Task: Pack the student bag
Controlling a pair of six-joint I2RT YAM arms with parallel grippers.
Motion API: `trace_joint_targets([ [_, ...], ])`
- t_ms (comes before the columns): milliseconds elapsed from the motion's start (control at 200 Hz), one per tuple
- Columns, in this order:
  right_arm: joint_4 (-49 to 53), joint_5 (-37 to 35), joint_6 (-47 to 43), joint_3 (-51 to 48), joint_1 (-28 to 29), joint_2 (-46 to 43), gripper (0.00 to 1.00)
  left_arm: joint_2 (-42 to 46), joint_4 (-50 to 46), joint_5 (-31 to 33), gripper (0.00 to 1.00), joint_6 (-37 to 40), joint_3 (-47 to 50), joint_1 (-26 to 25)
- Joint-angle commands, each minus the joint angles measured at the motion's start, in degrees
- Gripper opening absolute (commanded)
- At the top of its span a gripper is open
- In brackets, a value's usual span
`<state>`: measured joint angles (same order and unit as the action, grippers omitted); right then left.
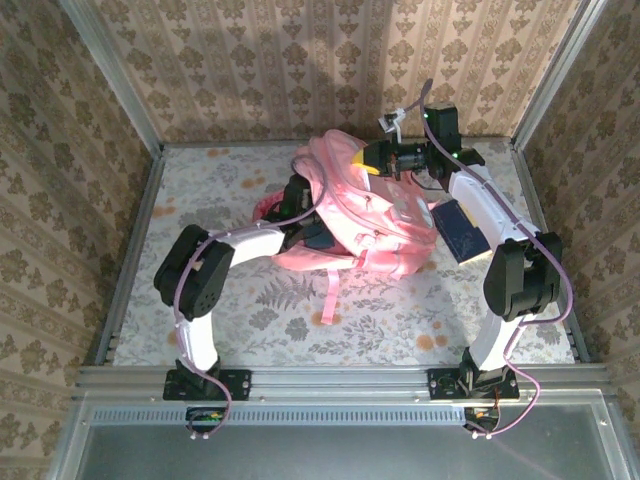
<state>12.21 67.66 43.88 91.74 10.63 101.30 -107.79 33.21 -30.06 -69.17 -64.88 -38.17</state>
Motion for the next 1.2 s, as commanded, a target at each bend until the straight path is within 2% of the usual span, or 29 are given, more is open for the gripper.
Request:
trace_joint_targets([
  [0, -3.5, 2.4, -1.9, 1.7, 0.1, -6.0, 0.0, 3.2, 1.5, 0.5, 0.69, 1.7, 1.8, 0.1],
  [90, -2.6, 0.9, -2.3, 1.8, -0.4, -6.0, 0.0, 6.8, -0.8, 0.8, 0.77, 3.4, 4.3, 1.2],
  [170, -1.0, -0.8, -3.7, 1.9, -0.6, -6.4, 0.0, 9.9, -1.8, 1.0, 0.81, 3.9, 7.2, 2.5],
  [425, 0.4, -2.7, -4.6, 1.2, -1.6, -7.3, 0.0, 17.3, 0.0, -2.0, 0.83, 2.5, 15.3, 6.9],
  [560, 4.6, -6.3, -7.6, 1.2, -2.2, -8.1, 0.0, 22.5, -2.1, -2.4, 0.83, 2.9, 19.2, 9.3],
  [675, 9.3, -11.2, -11.8, 1.4, -1.9, -8.9, 0.0, 30.0, -11.2, -0.4, 0.82, 5.6, 22.0, 12.5],
  [860, 14.3, -21.7, -16.9, 1.4, 2.7, -7.8, 0.0, 45.3, -36.2, 10.6, 0.82, 14.2, 22.3, 18.5],
  [1010, 17.0, -33.5, -18.7, 2.4, 9.2, -4.0, 0.0, 54.3, -47.4, 15.1, 0.82, 18.4, 21.0, 22.0],
  [1105, 21.3, -37.9, -19.7, 5.7, 13.2, -0.1, 0.0, 59.0, -50.8, 16.8, 0.82, 20.5, 20.3, 22.6],
  [1195, 24.3, -41.6, -21.0, 8.7, 15.4, 2.7, 0.09, 60.9, -52.6, 16.0, 0.82, 22.5, 19.3, 22.5],
])
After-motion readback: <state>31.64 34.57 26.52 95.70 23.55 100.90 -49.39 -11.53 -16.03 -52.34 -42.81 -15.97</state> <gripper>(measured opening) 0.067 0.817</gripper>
